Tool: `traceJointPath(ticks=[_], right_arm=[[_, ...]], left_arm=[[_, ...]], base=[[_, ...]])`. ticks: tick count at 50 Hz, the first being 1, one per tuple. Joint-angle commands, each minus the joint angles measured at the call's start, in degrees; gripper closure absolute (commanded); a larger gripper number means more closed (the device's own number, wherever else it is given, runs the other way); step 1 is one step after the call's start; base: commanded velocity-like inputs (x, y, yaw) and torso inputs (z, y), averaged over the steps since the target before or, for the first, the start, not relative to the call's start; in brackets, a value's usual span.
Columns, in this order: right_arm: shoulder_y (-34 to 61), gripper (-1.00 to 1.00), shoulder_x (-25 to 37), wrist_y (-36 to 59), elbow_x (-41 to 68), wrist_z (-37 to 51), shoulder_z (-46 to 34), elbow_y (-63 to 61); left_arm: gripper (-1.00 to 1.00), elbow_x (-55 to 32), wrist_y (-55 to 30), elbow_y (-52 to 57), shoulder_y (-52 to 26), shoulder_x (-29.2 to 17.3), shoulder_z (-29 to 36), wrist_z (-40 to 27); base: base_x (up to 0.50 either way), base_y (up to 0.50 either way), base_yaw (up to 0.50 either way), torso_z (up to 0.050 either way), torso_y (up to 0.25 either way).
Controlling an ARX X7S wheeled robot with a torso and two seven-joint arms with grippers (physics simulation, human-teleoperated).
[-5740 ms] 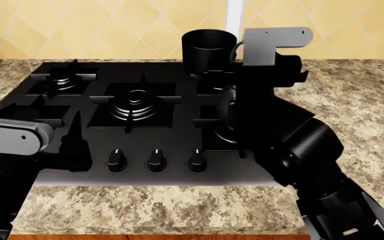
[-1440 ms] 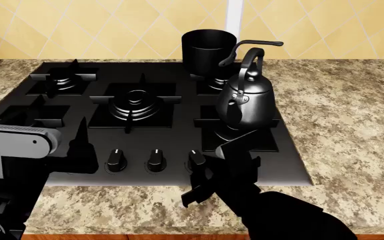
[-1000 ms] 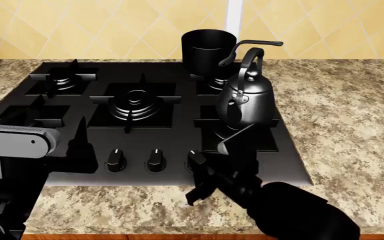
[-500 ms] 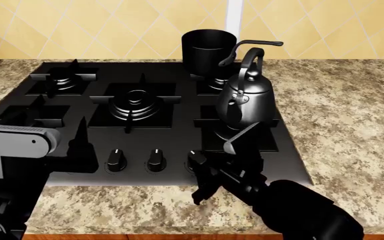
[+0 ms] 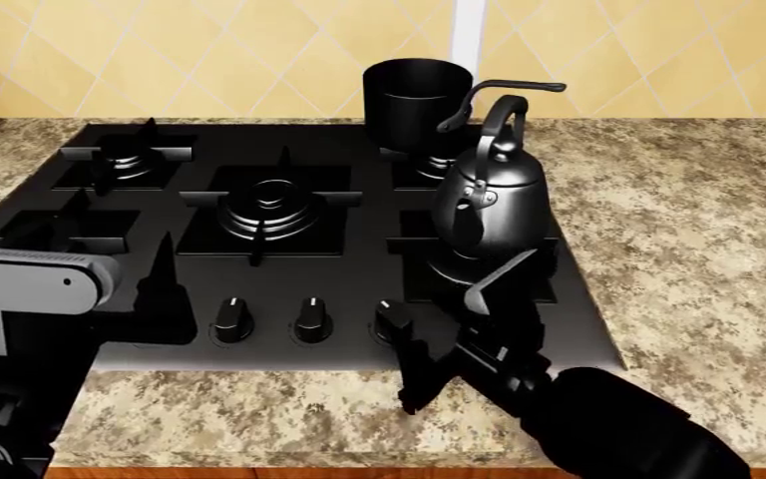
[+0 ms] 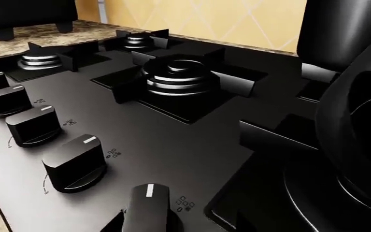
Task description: Pick the kettle from the counter and place it on a stove burner. Then turn the burner on.
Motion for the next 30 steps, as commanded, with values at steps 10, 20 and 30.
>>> traceJointPath(ticks=[10, 20, 30], right_arm=[[-5.3, -1.00, 12.6, 4.2, 2.3, 7.9, 4.4, -18.7], [-10.9, -1.00, 22.6, 1.9, 8.1, 13.6, 10.7, -30.3], [-20.6, -1.00, 29.3, -5.8, 7.3, 17.4, 14.8, -35.1]], left_arm=[[-1.00, -0.1, 1.7, 0.8, 2.3, -0.2, -1.2, 0.1], [-1.00, -1.4, 2.0, 2.4, 3.3, -0.8, -2.6, -0.4], [-1.00, -1.8, 2.9, 6.6, 7.2, -1.6, -4.7, -1.8]], base=[[0.00, 0.00, 0.00, 0.000, 0.000], [0.00, 0.00, 0.00, 0.000, 0.000], [0.00, 0.00, 0.00, 0.000, 0.000]])
